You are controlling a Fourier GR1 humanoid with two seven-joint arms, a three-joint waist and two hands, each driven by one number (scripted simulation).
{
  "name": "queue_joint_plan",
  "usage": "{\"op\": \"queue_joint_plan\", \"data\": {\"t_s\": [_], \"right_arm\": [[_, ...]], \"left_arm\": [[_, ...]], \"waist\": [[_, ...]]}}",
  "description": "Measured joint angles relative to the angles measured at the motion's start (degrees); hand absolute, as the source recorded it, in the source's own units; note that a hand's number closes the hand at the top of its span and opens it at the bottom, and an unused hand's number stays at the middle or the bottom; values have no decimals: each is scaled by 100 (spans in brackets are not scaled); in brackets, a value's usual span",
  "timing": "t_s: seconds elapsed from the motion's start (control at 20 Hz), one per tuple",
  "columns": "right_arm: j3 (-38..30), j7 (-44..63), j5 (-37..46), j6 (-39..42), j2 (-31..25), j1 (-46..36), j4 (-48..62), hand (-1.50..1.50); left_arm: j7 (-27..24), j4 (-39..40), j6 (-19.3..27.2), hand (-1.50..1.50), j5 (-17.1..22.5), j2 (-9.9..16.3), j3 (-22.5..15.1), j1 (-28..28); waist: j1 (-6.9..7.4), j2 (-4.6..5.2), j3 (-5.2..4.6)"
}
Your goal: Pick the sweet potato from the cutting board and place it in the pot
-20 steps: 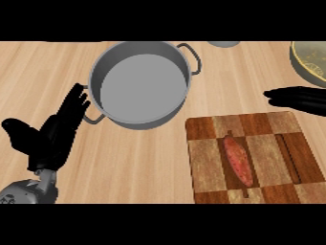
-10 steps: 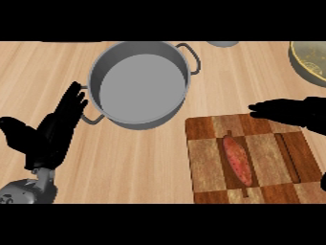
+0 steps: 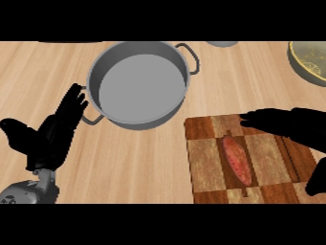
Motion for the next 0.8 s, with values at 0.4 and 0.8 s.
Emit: {"op": "queue_joint_plan", "data": {"t_s": [0.4,0.8], "right_arm": [[-249,467,169,407,707,104,-345,-150],[-63,723,974,273,1180,326,-318,-150]], "left_arm": [[53,12,-142,0,-242,-207,135,-13],[266,-4,-259,0,-355,-342,291,-147]], "waist": [[-3,-2,-1],[2,-1,-1]]}}
